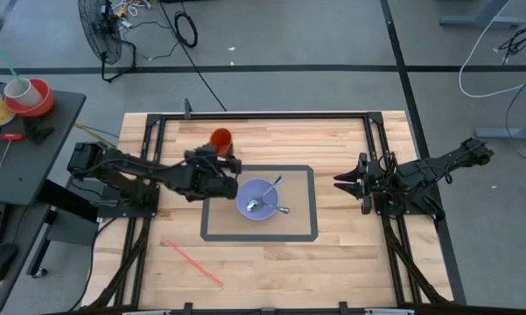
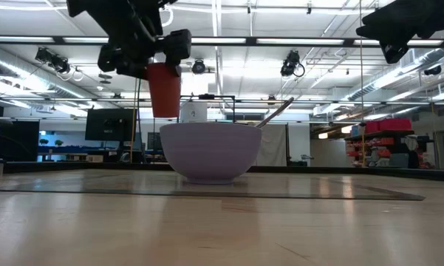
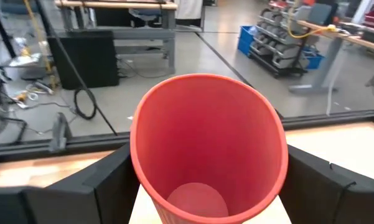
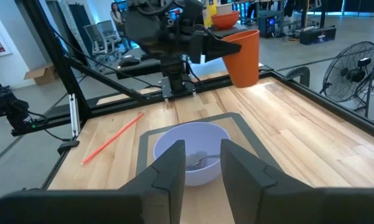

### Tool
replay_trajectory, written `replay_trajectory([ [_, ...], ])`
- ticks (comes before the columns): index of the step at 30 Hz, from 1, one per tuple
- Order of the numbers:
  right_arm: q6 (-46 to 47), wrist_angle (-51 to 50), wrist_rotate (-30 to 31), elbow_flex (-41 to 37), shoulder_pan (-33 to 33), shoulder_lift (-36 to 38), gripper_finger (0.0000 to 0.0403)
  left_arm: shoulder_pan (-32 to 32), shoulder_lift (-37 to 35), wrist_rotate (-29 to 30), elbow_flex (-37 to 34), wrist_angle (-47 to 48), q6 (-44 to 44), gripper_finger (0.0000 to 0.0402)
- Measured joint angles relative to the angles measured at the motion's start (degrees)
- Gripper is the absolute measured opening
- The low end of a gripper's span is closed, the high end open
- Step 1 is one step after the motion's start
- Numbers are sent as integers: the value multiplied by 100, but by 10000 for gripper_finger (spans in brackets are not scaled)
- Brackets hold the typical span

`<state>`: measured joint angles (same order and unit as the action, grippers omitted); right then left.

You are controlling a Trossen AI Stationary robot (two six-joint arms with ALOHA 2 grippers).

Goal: Pick & Place Utensil
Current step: Put the orange cup on the mat to the top right of the purple bowl

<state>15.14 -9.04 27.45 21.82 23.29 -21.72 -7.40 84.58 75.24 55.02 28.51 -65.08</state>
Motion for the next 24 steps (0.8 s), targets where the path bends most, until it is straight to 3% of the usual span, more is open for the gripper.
replay_trajectory([
  [5, 0, 2, 1, 0, 1, 0, 105, -143, 2, -180, 0, -136, 128, 319],
  [12, 0, 0, -1, 0, 0, -2, 105, -288, 4, -656, 2, -515, 1293, 327],
  [17, 0, 0, 0, 0, 2, 0, 105, -392, -12, -594, 2, -1014, 1801, 332],
  [24, 0, 2, 1, 0, 0, 0, 105, -256, -208, -291, 10, -942, 1972, 329],
])
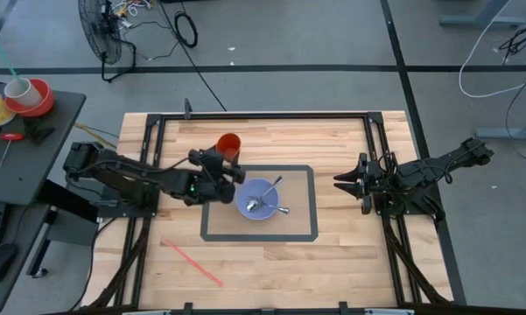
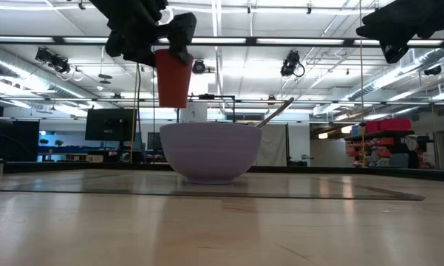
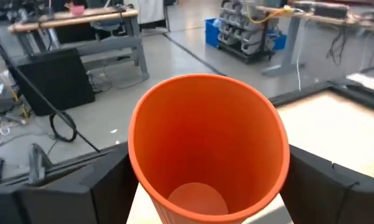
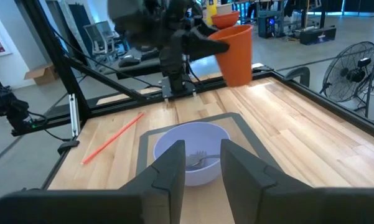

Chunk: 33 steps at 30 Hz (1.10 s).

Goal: Pick & Place Utensil
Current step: Put the orange cup on the mat to the top right of the purple bowl

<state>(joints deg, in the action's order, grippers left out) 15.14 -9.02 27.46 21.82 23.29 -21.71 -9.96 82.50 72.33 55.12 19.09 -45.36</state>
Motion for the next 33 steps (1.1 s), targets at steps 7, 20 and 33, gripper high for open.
replay_trajectory([
  [7, 0, 0, -2, 0, 2, 0, 105, 1241, -13, -1057, -5, -737, 1038, 319],
  [20, 0, 0, -2, 0, 0, -1, 105, 2495, 0, -3598, -8, -2184, 3099, 327],
  [33, 0, 0, 0, 0, 1, -1, 105, 3003, 239, -4142, -27, -2334, 3146, 327],
])
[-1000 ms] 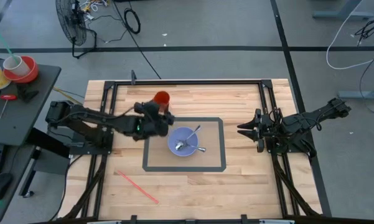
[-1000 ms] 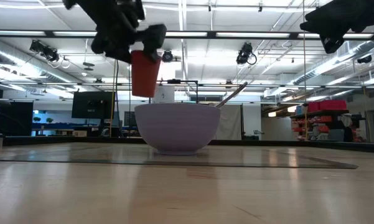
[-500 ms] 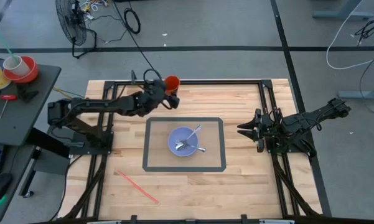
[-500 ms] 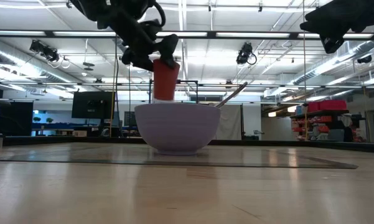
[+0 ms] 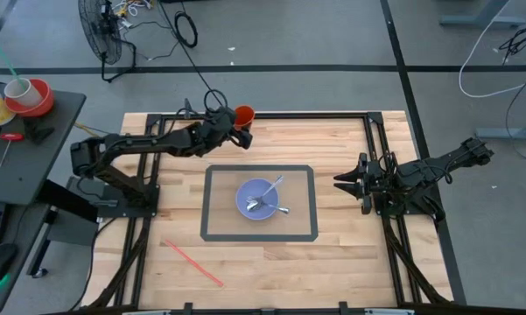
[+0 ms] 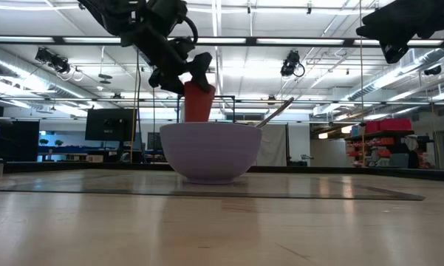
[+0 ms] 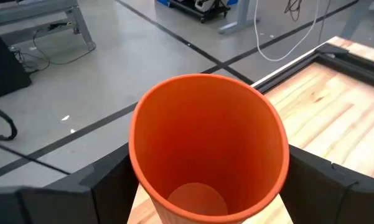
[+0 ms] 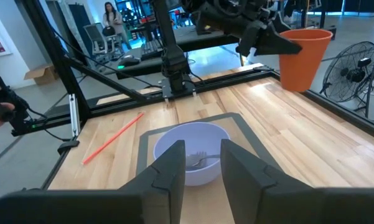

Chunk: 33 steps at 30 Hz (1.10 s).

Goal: Pick & Place Utensil
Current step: Put the orange cup on the mat to the top right of the purple bowl

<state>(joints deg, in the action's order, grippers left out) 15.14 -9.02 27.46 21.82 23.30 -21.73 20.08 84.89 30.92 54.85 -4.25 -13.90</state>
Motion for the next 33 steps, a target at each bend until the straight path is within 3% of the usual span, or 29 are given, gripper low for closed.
replay_trajectory([
  [7, -8, 2, 1, 0, -1, 1, 105, 57, 336, 159, 0, -270, -48, 327],
  [18, -825, 44, 9, 0, -1, 1, 105, 513, 752, 69, -3, -345, -311, 327],
  [27, -817, 48, 9, 0, -1, 1, 105, 577, 771, -118, -1617, -3260, -656, 326],
  [33, -916, 568, 11, 0, -1, -1, 105, 303, 770, -142, -2123, -3830, -332, 327],
])
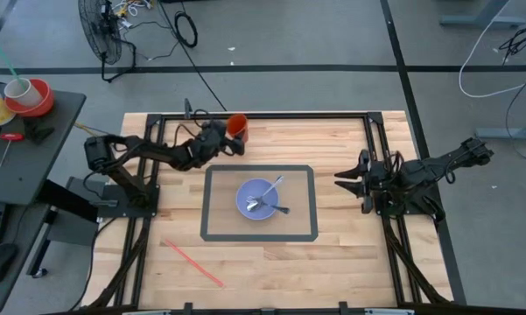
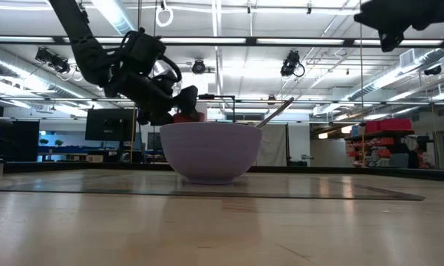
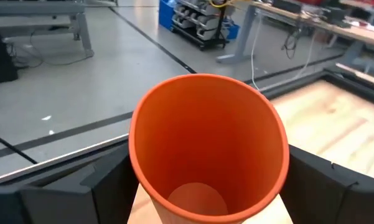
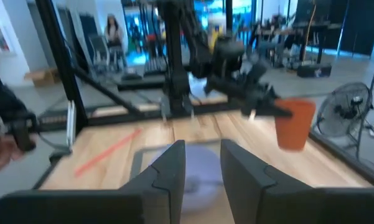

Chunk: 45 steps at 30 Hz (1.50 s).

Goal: Pick & Place Utensil
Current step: Put the orange cup on the mat to the top right of the purple bowl

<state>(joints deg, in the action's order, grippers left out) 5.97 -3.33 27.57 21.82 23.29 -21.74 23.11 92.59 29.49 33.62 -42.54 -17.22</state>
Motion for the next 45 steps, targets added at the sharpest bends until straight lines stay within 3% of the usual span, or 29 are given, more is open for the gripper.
replay_trajectory([
  [11, -196, 822, -84, 2, 0, 4, 105, -150, 203, 144, -36, 185, 293, 327],
  [19, -85, 787, -169, 2, 0, -257, 105, -183, 766, 52, -28, -610, 156, 328],
  [30, -79, 835, 484, 2, 0, -852, 105, -170, 766, 131, -26, -562, 57, 328],
  [41, -218, 1167, 547, 2, 0, -1121, 105, -176, 766, -15, -26, -466, 119, 329],
  [45, -188, 1241, 850, 2, 0, -1280, 105, -174, 766, -8, -26, -442, 132, 348],
])
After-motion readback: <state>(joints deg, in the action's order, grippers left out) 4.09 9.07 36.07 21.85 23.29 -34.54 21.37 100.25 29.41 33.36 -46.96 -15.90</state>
